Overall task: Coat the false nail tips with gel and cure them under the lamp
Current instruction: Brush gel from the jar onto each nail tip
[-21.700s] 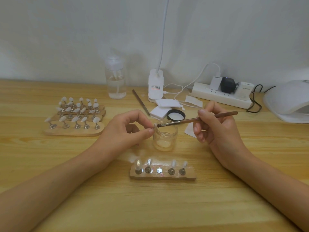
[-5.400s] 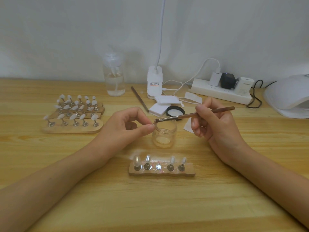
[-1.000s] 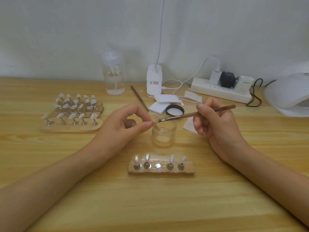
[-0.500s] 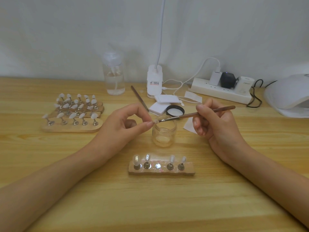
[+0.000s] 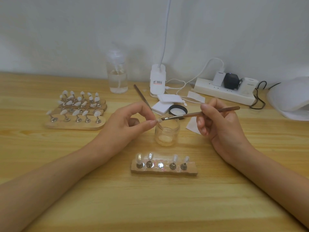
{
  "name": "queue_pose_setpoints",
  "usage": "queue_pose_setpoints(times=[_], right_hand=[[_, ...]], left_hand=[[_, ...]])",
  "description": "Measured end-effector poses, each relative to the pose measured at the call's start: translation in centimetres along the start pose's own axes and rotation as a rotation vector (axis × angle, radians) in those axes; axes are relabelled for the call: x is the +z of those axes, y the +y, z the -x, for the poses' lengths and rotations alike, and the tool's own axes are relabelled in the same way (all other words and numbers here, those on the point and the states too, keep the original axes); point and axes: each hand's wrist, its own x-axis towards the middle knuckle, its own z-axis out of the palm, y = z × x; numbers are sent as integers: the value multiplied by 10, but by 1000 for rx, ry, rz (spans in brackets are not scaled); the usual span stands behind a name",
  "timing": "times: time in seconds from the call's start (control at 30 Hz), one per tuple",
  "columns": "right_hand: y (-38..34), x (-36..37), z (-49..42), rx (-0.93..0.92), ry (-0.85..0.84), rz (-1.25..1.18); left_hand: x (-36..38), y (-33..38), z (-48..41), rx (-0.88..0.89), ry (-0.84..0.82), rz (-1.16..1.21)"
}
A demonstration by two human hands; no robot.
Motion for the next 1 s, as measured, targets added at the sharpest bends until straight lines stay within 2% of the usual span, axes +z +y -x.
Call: queue_pose_setpoints(times=[0.23,0.53,0.77,1.0], right_hand=[[-2,3,0,-12,-112,-16],[0,0,0,-4,-9,4],[-1,2,0,-54,-94,-10],[1,0,0,-66,-48,33]], left_hand=[[-1,0,0,-2,1,-4],[0,3,1,-6,2,8],[1,4,1,-21,20,-2],[1,3,0,-19,22,-4]])
